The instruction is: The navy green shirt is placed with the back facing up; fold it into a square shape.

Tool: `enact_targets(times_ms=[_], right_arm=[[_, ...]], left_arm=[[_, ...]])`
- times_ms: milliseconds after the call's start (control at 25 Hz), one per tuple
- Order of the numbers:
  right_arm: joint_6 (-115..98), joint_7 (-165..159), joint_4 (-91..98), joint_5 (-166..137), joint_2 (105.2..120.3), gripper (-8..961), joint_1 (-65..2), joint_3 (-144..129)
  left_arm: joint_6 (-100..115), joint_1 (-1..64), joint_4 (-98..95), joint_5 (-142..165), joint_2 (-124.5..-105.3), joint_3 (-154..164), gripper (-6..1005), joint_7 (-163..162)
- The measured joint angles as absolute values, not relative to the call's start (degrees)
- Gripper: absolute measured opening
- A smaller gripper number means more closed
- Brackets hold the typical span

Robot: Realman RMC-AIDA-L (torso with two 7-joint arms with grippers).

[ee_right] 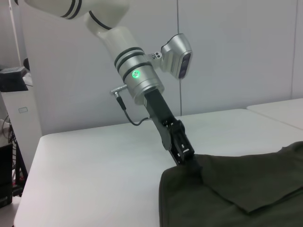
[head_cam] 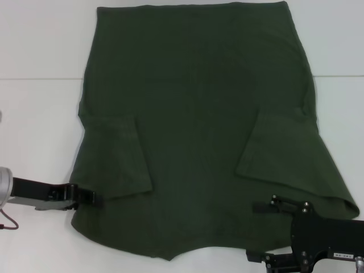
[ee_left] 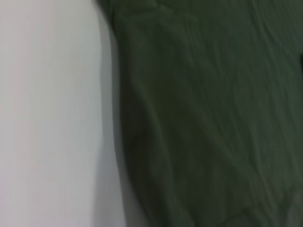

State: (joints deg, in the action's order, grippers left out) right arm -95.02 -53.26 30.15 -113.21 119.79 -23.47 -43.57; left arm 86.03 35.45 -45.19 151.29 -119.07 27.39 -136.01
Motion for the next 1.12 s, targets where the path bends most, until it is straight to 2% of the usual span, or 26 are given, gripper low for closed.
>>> enact_targets(times_ms=[200,640,720,880,960,1000,1080,1120], right_arm=[[-95.45,-53.34,30.15,-113.19,119.79,940,-23.55,-43.14],[-96.64,-55.01,30.38,-113.2,119.71,939,-23.62,-42.22],[-98.82,-57.29,31.4,-112.95,119.62,939,-23.58,-39.99],[-104.61,-73.82,41.64,-112.39,119.59,939,-23.43,-32.71],[-105.28,-87.4,50.06,-112.79,118.89,939,-24.08,-31.11],[-105.27,-96.92,54.59,-113.27,118.06,939,-24.65,-31.07],[-105.45,-114.97,60.24,-115.89,115.54,938,-26.05,-31.99],[-105.6,-124.79,62.12,-118.46,113.81,938,-27.27,-32.53]], left_arm=[[84.64,35.42,-45.32,151.47,-119.34,28.65,607,-136.56],[84.59,35.42,-45.2,151.61,-119.17,28.81,151,-136.83],[84.72,35.42,-45.2,151.62,-119.07,28.82,40,-136.86],[85.0,35.35,-45.28,151.44,-118.86,28.2,39,-136.65],[85.29,35.1,-45.43,151.22,-118.65,28.07,39,-136.35],[85.44,34.99,-45.45,151.17,-118.53,28.05,39,-136.07],[85.52,34.94,-45.36,151.17,-118.29,28.03,39,-135.49],[85.58,34.93,-45.27,151.16,-118.24,28.04,39,-135.24]])
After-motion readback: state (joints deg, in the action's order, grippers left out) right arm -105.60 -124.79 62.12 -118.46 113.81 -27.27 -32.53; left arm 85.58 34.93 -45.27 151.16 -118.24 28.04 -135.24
